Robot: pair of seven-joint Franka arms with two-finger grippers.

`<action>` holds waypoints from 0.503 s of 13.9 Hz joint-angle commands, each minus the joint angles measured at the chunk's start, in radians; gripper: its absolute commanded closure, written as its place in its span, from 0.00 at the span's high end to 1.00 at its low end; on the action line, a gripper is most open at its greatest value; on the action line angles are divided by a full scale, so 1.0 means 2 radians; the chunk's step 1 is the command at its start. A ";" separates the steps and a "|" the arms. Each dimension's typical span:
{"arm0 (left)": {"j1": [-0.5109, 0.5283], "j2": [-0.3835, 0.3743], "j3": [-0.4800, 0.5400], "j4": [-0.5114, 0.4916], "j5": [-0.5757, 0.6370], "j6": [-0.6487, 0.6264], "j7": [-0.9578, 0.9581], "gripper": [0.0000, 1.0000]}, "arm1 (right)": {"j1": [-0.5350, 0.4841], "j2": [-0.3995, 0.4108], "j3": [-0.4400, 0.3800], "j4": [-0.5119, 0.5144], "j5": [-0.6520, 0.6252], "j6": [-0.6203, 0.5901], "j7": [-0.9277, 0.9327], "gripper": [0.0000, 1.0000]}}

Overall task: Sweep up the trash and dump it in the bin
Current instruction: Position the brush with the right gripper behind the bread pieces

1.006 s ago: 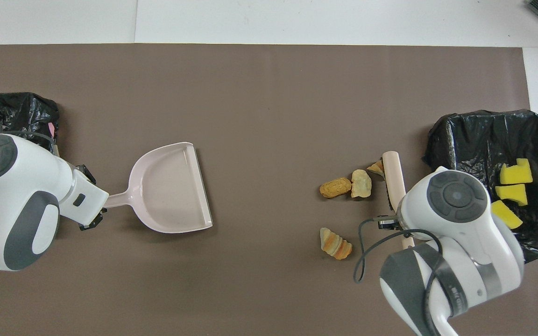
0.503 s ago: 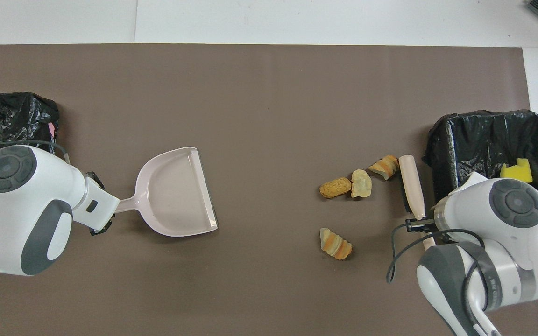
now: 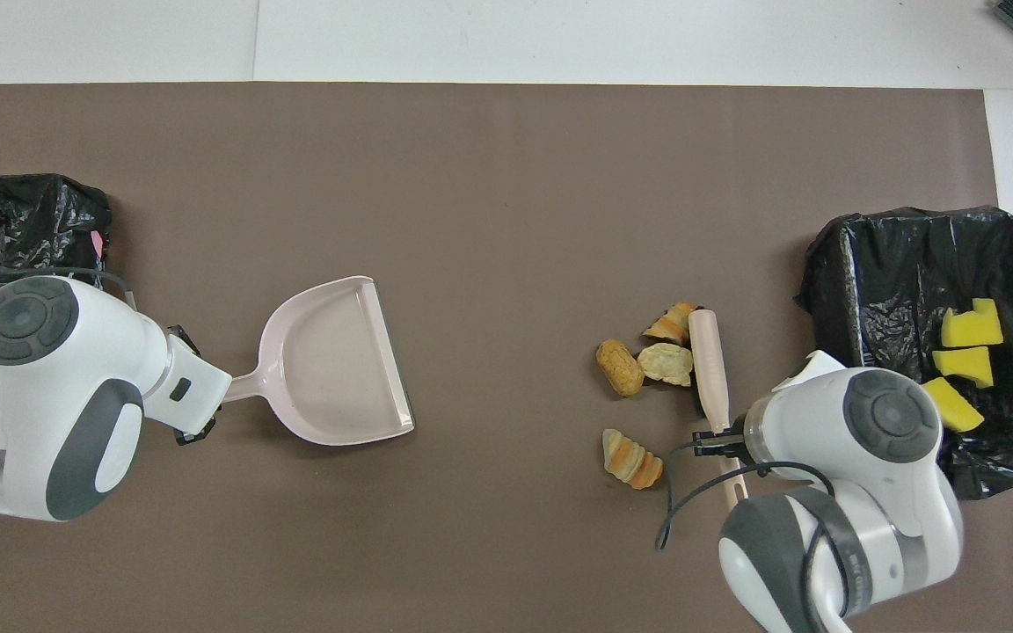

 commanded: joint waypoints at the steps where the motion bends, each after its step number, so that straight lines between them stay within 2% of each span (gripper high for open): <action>1: -0.011 -0.014 0.005 -0.018 0.012 0.011 -0.022 0.00 | 0.026 0.037 0.002 0.017 0.019 0.023 0.018 0.00; 5: -0.023 -0.014 0.005 -0.017 0.012 0.013 -0.028 0.00 | 0.088 0.079 0.003 0.051 0.043 0.062 0.064 0.00; 7: -0.023 -0.014 0.004 -0.017 0.012 0.015 -0.040 0.00 | 0.114 0.113 0.006 0.085 0.055 0.063 0.088 0.00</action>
